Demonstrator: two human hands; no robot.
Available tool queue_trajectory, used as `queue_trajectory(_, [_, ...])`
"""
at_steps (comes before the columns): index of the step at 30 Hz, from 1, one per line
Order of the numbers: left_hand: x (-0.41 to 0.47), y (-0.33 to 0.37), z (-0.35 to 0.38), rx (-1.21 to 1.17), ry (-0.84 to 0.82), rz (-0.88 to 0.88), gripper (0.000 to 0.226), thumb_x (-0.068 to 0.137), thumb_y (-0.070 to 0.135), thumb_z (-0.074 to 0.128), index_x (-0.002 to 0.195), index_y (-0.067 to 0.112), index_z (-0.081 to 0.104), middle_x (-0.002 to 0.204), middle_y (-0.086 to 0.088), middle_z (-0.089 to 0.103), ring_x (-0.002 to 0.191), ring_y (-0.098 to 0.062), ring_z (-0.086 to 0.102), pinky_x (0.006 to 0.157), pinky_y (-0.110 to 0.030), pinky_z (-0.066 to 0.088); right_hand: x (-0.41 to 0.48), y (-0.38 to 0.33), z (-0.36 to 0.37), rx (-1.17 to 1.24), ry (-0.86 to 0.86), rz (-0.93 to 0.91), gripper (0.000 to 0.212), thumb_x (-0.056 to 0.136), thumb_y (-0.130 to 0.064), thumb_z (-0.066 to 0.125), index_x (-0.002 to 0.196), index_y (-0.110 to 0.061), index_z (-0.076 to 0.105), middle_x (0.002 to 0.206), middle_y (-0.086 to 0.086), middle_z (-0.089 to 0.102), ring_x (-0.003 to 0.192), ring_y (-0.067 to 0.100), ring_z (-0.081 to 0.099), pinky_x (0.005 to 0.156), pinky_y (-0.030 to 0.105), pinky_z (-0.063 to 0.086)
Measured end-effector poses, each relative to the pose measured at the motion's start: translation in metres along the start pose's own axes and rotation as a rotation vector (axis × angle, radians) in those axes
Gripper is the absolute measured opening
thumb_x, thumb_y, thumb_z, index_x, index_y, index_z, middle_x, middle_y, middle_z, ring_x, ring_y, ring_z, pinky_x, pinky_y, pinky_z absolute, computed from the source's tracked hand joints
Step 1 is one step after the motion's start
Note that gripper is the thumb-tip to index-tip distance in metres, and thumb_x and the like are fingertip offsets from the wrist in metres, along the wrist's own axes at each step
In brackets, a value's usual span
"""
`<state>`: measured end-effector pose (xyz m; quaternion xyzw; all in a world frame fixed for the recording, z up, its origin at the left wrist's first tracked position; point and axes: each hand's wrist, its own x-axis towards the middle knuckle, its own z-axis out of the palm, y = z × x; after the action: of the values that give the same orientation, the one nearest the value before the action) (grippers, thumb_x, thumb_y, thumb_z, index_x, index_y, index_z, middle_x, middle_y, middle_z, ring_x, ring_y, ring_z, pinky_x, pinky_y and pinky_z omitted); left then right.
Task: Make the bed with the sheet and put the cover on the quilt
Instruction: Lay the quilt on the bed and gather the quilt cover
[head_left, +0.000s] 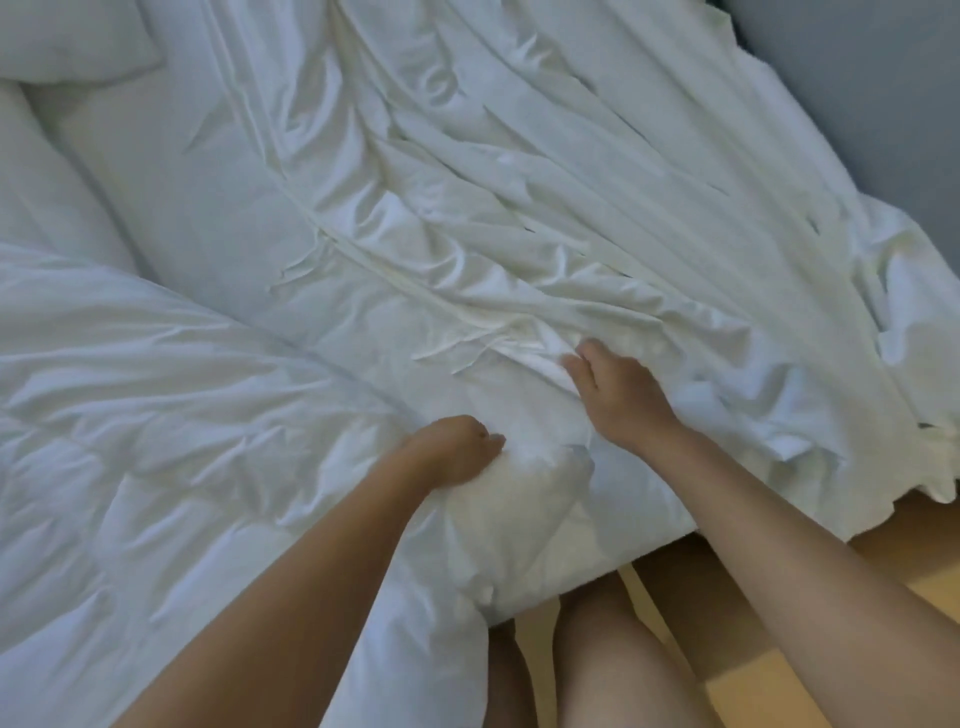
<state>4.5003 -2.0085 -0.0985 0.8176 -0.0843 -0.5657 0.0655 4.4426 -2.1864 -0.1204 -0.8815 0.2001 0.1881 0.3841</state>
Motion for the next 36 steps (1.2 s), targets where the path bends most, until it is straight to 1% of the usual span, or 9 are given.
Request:
queue_trajectory(3, [-0.008, -0.003, -0.017, -0.863, 0.061, -0.011, 0.038, 0.100, 0.033, 0.037, 0.115, 0.006, 0.059, 0.110, -0.012, 0.061, 0.099, -0.024, 0.058, 0.089, -0.032, 0.044, -0.041, -0.035, 0.003, 0.202, -0.054, 0.033, 0.028, 0.094, -0.037, 0.050, 0.084, -0.011, 0.047, 0.065, -0.001, 0.050, 0.064, 0.024, 0.051, 0.058, 0.033, 0.037])
queue_trajectory(5, [-0.021, 0.007, -0.026, -1.145, 0.066, 0.046, 0.029, 0.100, 0.030, 0.039, 0.111, 0.011, 0.059, 0.105, -0.009, 0.064, 0.092, -0.020, 0.062, 0.089, -0.032, 0.045, -0.062, -0.056, 0.007, 0.258, -0.028, 0.053, 0.026, 0.089, -0.038, 0.060, 0.089, -0.013, 0.051, 0.069, -0.004, 0.052, 0.060, 0.016, 0.049, 0.053, 0.025, 0.036])
queue_trajectory(12, [-0.104, 0.024, -0.043, -1.035, 0.308, 0.241, 0.019, 0.090, 0.007, 0.045, 0.100, 0.007, 0.061, 0.086, -0.008, 0.066, 0.069, -0.018, 0.062, 0.057, -0.021, 0.051, -0.113, -0.111, -0.008, 0.133, 0.210, 0.012, 0.021, 0.095, -0.040, 0.049, 0.086, -0.022, 0.053, 0.067, -0.009, 0.045, 0.058, 0.008, 0.045, 0.051, 0.019, 0.029])
queue_trajectory(17, [-0.163, 0.011, -0.066, -0.969, 0.191, 0.476, 0.019, 0.093, 0.008, 0.046, 0.093, 0.010, 0.065, 0.086, -0.002, 0.071, 0.079, -0.013, 0.066, 0.071, -0.023, 0.053, -0.136, -0.149, -0.027, 0.221, 0.401, -0.043, 0.024, 0.092, -0.036, 0.055, 0.103, -0.016, 0.059, 0.092, -0.011, 0.050, 0.086, 0.009, 0.051, 0.071, 0.020, 0.041])
queue_trajectory(20, [-0.182, 0.010, -0.069, -0.930, 0.200, 0.502, 0.020, 0.092, 0.006, 0.046, 0.098, 0.007, 0.065, 0.096, -0.006, 0.071, 0.090, -0.015, 0.067, 0.076, -0.025, 0.051, -0.139, -0.171, -0.036, 0.134, 0.507, -0.052, 0.022, 0.092, -0.034, 0.056, 0.098, -0.013, 0.057, 0.090, -0.007, 0.050, 0.084, 0.012, 0.049, 0.067, 0.023, 0.041])
queue_trajectory(23, [-0.191, 0.012, -0.067, -1.013, 0.260, 0.447, 0.017, 0.091, 0.006, 0.047, 0.096, 0.001, 0.063, 0.090, -0.008, 0.068, 0.083, -0.017, 0.065, 0.073, -0.024, 0.050, -0.141, -0.183, -0.038, -0.027, 0.581, -0.084, 0.023, 0.098, -0.020, 0.045, 0.092, -0.004, 0.060, 0.088, 0.004, 0.055, 0.082, 0.021, 0.052, 0.065, 0.031, 0.041])
queue_trajectory(26, [-0.197, 0.019, -0.066, -1.177, 0.239, 0.423, 0.016, 0.093, 0.009, 0.047, 0.097, 0.004, 0.062, 0.091, -0.008, 0.067, 0.084, -0.020, 0.064, 0.075, -0.027, 0.050, -0.142, -0.195, -0.048, 0.194, 0.643, -0.021, 0.024, 0.097, -0.014, 0.046, 0.084, -0.002, 0.062, 0.081, 0.004, 0.058, 0.075, 0.017, 0.050, 0.061, 0.023, 0.036])
queue_trajectory(31, [-0.206, 0.037, -0.081, -1.691, 0.051, 0.347, 0.016, 0.094, 0.001, 0.046, 0.101, 0.001, 0.059, 0.094, -0.013, 0.066, 0.086, -0.026, 0.066, 0.083, -0.038, 0.053, -0.135, -0.223, -0.070, 0.574, 0.595, 0.140, 0.025, 0.097, -0.016, 0.042, 0.083, -0.001, 0.056, 0.073, 0.001, 0.053, 0.070, 0.015, 0.046, 0.057, 0.021, 0.034])
queue_trajectory(36, [-0.204, 0.035, -0.085, -1.359, 0.204, 0.322, 0.014, 0.091, 0.013, 0.053, 0.101, 0.006, 0.060, 0.080, -0.005, 0.063, 0.070, -0.016, 0.063, 0.065, -0.024, 0.055, -0.145, -0.229, -0.076, 0.569, 0.396, 0.145, 0.024, 0.096, -0.029, 0.044, 0.081, -0.011, 0.046, 0.073, -0.003, 0.045, 0.062, 0.009, 0.040, 0.053, 0.022, 0.031])
